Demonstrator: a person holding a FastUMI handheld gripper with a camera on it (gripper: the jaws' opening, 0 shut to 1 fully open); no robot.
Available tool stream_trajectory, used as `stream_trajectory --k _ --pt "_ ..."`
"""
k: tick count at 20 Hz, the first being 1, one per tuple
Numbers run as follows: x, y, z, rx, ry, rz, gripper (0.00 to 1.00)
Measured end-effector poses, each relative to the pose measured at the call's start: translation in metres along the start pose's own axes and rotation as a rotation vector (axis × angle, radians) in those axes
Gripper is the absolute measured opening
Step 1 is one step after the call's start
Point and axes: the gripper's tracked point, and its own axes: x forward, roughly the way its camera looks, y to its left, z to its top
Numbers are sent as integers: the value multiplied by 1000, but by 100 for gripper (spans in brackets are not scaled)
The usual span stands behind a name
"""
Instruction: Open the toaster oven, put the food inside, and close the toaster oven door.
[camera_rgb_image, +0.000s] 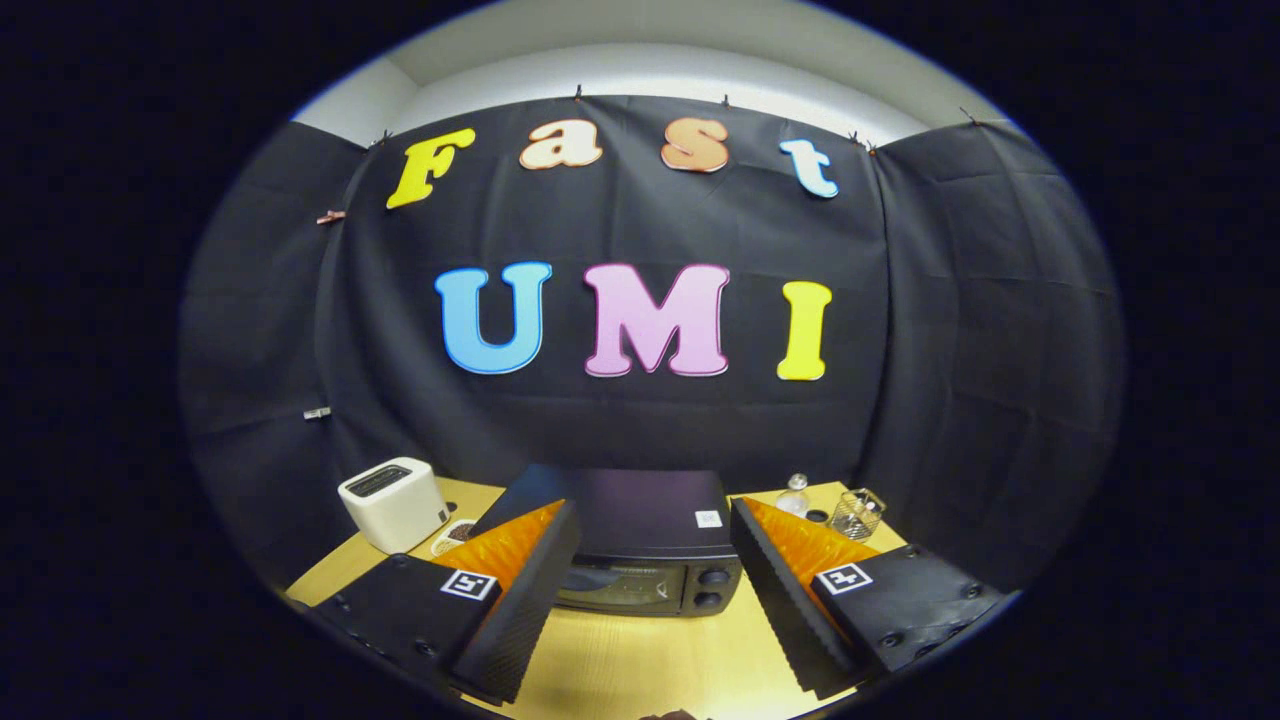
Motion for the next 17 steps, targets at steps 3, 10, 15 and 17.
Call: stream_trajectory --k 3,10,15,17 --pt "-26 -30 20 9 -52 -51 100" --pt "-36 -61 14 105 -44 -108 99" --pt "-21 -52 10 116 -26 -78 100" --pt "-18 -48 12 100 -25 -60 100"
